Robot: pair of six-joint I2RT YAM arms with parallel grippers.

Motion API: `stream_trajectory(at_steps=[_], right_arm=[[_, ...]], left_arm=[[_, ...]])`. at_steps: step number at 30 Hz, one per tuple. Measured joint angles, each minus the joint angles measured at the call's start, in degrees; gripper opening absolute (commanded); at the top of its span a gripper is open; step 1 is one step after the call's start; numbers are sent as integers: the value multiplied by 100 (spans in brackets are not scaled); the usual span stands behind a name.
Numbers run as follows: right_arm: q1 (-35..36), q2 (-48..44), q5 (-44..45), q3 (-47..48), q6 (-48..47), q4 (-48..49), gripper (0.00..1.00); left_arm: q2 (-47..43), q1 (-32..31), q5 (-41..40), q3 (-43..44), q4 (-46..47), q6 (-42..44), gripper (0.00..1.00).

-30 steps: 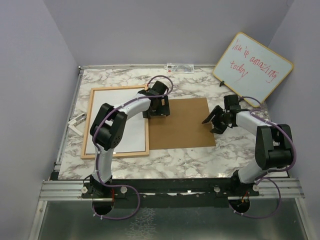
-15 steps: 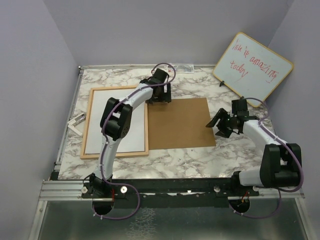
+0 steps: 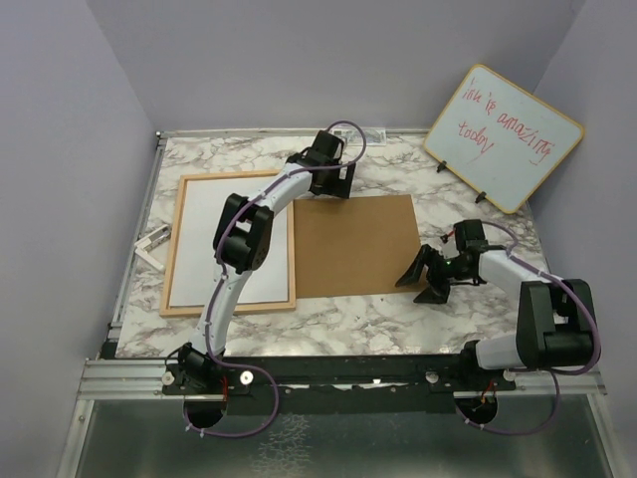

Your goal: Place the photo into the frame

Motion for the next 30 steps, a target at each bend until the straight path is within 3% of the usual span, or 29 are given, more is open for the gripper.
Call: stream_trajectory(at_steps=[11, 21, 30], right_arm=[[24, 415, 557, 310, 929, 968, 73], [-114, 1193, 1650, 1364, 1062, 1019, 73], [-267, 2083, 2173, 2280, 636, 1858, 73]], left_arm=[[-76, 13, 1226, -190, 275, 278, 99], [-417, 63, 1252, -992, 935, 518, 96], [-1032, 94, 1261, -1996, 1051, 710, 88]])
